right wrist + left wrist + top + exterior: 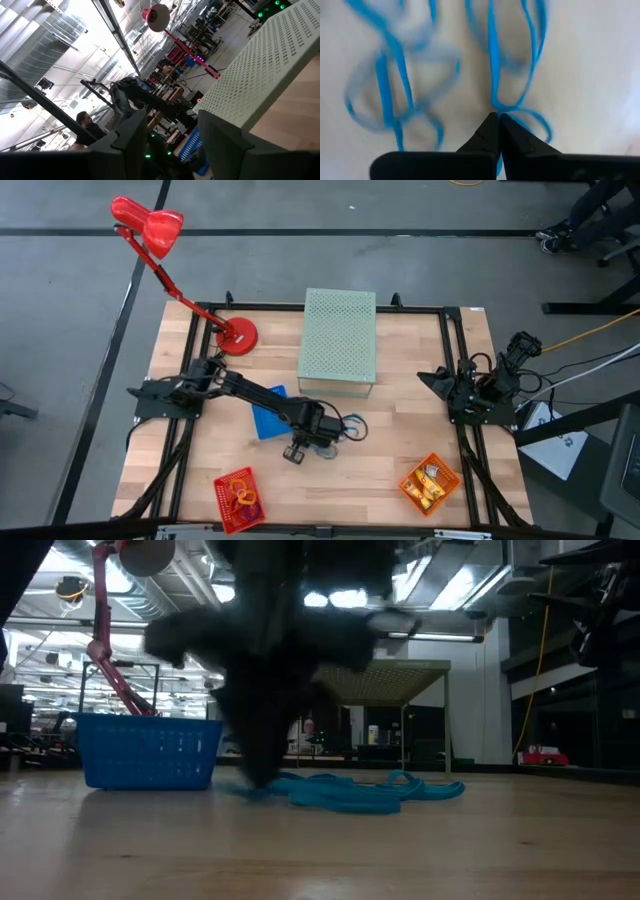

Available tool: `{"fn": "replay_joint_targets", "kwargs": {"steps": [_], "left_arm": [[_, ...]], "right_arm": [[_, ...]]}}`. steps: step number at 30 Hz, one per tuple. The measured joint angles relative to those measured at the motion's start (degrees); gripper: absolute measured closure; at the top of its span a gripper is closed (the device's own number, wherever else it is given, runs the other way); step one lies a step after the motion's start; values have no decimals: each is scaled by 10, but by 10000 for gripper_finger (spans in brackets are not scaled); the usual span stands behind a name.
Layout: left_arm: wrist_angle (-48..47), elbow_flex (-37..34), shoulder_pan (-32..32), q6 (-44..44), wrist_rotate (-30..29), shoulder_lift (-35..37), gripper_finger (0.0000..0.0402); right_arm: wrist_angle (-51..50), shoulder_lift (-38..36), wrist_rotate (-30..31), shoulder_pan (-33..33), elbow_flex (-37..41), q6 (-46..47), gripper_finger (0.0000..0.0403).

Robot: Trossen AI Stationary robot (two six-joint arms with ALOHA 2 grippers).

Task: Pick & Place Office Desk Supplies
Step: Put the blue rubber band into the blue basket

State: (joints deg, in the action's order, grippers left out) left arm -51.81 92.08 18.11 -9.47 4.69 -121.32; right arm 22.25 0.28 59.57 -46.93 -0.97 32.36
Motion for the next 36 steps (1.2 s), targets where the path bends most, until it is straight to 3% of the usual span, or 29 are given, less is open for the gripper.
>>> {"fn": "replay_joint_targets", "kwargs": {"steps": [9, 13, 19, 25, 32, 36], "left_arm": [[-27, 104, -13, 38, -32, 1, 399], [-35, 157, -25, 94, -29, 4, 399], [92, 144, -53, 198, 9, 72, 399], [264, 16, -83, 268, -1, 185, 399], [459, -266, -81, 391, -45, 363, 399], [472, -381, -60, 444, -95, 457, 399]], "right_arm": [[-6, 0, 0, 0, 0, 0, 224], [-9, 0, 0, 0, 0, 0, 224], [-9, 0, -4, 0, 0, 0, 224], [-10, 0, -6, 0, 0, 3, 224], [-11, 0, -6, 0, 0, 17, 224], [-10, 0, -1, 0, 0, 17, 224]]}}
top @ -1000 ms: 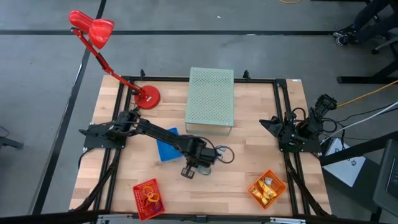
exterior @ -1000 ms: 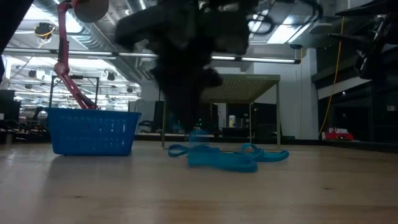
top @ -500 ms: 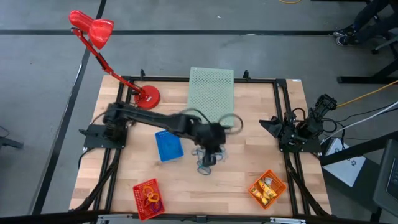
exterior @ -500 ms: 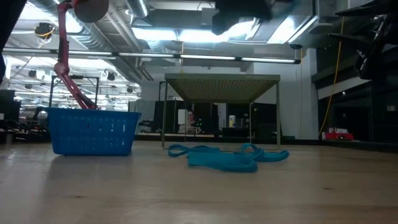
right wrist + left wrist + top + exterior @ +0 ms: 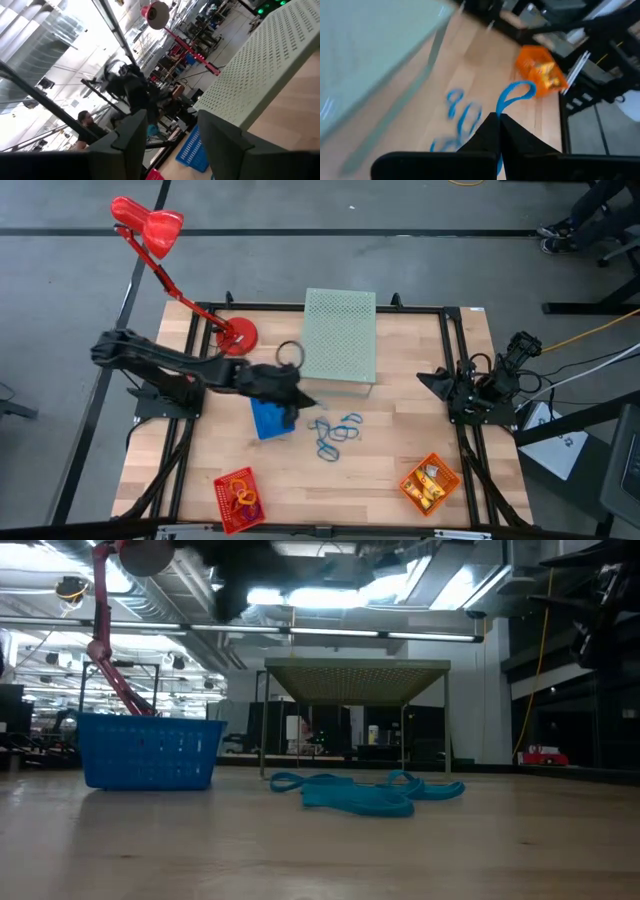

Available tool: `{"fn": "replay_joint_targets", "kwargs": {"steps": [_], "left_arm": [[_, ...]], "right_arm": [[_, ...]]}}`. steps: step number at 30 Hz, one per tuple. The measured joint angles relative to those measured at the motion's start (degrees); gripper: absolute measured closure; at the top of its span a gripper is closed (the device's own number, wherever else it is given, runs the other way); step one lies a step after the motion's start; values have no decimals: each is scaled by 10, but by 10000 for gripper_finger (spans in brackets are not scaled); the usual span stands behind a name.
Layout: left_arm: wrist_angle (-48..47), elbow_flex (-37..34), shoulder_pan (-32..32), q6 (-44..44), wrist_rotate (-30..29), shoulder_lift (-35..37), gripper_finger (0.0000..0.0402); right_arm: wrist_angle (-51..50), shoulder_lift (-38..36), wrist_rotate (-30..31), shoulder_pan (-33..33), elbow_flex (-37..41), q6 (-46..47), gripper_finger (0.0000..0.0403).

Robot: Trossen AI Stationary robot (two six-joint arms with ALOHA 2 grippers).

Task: Pick & Place Office Desk Supplies
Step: Put the blue rubber band into the blue basket

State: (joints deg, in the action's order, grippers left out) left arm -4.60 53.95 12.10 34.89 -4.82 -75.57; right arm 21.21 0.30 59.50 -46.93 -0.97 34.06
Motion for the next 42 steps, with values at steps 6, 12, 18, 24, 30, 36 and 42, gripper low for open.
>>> {"fn": "replay_joint_targets", "kwargs": {"steps": [6, 12, 18, 24, 30, 36, 42], "left_arm": [[-71, -98, 43, 51, -17, 100, 399], [-106, -173, 59, 82, -15, 136, 398], [-16, -242, 59, 96, 21, 143, 398], [32, -274, 57, 99, 25, 143, 394], [13, -275, 53, 90, 17, 143, 368], [-20, -275, 50, 95, 23, 143, 326], [-31, -275, 43, 109, 13, 142, 280]], "right_arm": [[-2, 0, 29, 0, 0, -12, 224], [-2, 0, 56, 0, 0, -17, 224], [-2, 0, 56, 0, 0, 39, 224], [-2, 0, 51, 0, 0, 78, 224], [-2, 0, 66, 1, 0, 62, 225], [-2, 0, 126, 1, 0, 61, 225], [14, 0, 25, 1, 0, 22, 225]]}}
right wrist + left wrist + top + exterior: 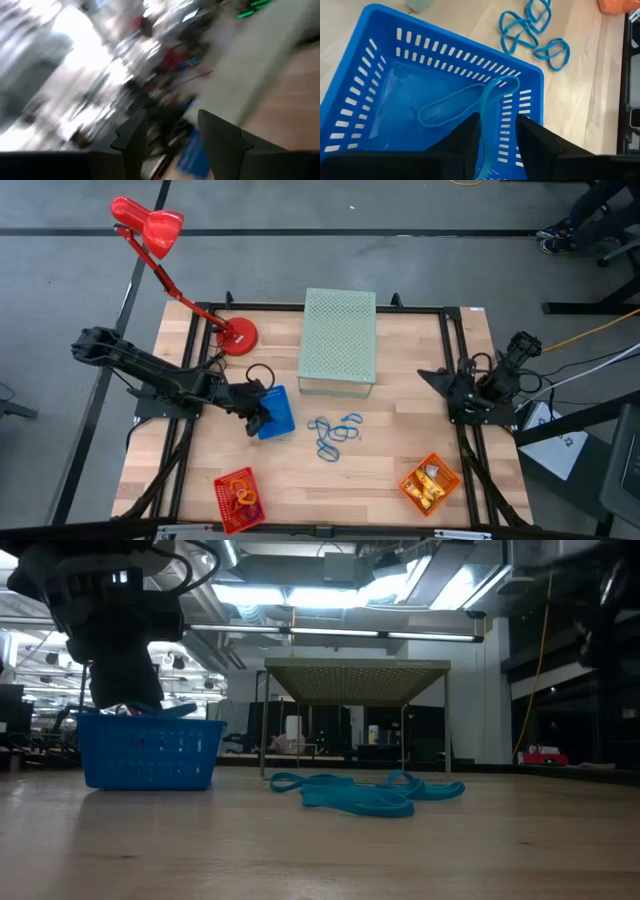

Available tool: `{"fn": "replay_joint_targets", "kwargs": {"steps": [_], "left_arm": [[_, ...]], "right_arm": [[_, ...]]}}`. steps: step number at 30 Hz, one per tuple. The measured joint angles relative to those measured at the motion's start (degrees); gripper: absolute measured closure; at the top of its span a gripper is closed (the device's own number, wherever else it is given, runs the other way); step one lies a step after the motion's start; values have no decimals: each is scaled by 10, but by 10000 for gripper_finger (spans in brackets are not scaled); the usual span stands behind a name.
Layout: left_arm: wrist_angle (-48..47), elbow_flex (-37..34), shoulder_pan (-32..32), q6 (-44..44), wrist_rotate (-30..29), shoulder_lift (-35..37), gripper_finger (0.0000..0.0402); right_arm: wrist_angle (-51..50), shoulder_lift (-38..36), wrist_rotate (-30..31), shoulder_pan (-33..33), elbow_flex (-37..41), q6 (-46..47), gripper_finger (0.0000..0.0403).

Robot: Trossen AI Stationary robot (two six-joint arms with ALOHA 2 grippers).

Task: Pick & Place Office Desk Supplies
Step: Put the blue rubber band into the blue basket

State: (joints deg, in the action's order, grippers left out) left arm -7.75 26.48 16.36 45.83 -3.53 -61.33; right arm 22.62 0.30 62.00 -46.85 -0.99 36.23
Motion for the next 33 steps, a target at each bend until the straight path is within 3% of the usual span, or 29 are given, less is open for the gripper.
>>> {"fn": "replay_joint_targets", "kwargs": {"steps": [4, 9, 11, 19, 22, 28, 33], "left_arm": [[0, 0, -8, 5, 1, 0, 253], [2, 0, -18, 13, 12, 0, 223], [2, 0, -20, 17, 14, 0, 214], [46, 5, -20, 30, 24, 0, 207], [48, 35, -16, 28, 29, -1, 207], [48, 121, -8, -29, -42, -10, 211], [15, 196, -20, -70, -57, -60, 212]], "right_arm": [[98, 0, -187, 0, 0, -115, 225], [210, -1, -499, 0, -1, -382, 225], [190, -3, -554, -2, -1, -421, 225], [14, -3, -435, -1, 0, -353, 225], [-2, -3, -426, -1, 0, -322, 225], [-19, -3, -482, -1, 0, -287, 225], [-83, -3, -439, -1, 0, -261, 225]]}}
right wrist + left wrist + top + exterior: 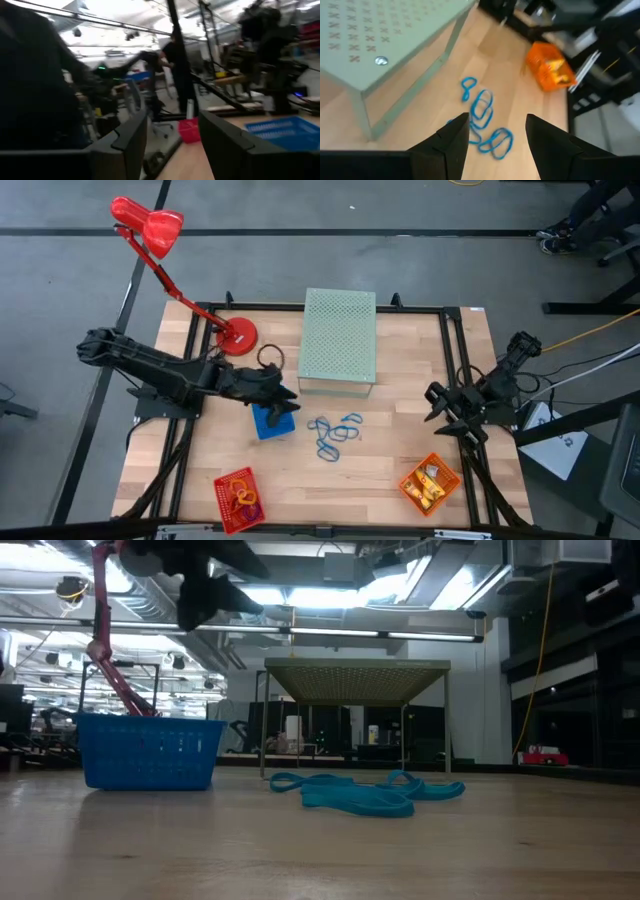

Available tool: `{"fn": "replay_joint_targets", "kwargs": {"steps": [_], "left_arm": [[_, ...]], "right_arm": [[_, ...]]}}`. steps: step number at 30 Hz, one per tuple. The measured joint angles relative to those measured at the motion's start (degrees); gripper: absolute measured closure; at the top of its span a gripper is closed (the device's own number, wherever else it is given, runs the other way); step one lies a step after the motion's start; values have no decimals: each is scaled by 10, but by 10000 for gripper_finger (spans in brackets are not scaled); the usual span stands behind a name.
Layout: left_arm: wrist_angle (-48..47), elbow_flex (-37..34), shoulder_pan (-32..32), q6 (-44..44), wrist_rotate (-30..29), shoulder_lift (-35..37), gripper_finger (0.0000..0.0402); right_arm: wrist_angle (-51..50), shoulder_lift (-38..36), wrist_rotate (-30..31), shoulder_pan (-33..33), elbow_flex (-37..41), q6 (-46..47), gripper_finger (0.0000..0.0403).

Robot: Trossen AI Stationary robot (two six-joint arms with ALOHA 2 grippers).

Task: Pick & Place Office Desk Supplies
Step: Put the blue rubber band into the blue basket

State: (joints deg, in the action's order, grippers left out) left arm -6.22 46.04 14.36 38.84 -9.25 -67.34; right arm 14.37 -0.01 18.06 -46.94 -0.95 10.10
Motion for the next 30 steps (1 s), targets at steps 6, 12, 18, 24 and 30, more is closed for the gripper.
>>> {"fn": "replay_joint_targets", "kwargs": {"steps": [6, 12, 18, 24, 30], "left_arm": [[-44, 84, -3, -57, 42, -110, 212], [-38, 155, -9, -67, 47, -191, 212], [-1, 173, -15, -65, 56, -218, 212], [-25, 173, -15, -64, 24, -218, 213], [-95, 173, -23, -41, 10, -221, 213]], "right_arm": [[-49, 0, 10, 0, 0, 30, 224], [-42, 0, 5, 0, 0, 62, 224], [9, 0, -44, 0, 0, -16, 224], [-18, 0, -72, 0, 0, 30, 224], [-72, 0, -106, 0, 0, 45, 224]]}}
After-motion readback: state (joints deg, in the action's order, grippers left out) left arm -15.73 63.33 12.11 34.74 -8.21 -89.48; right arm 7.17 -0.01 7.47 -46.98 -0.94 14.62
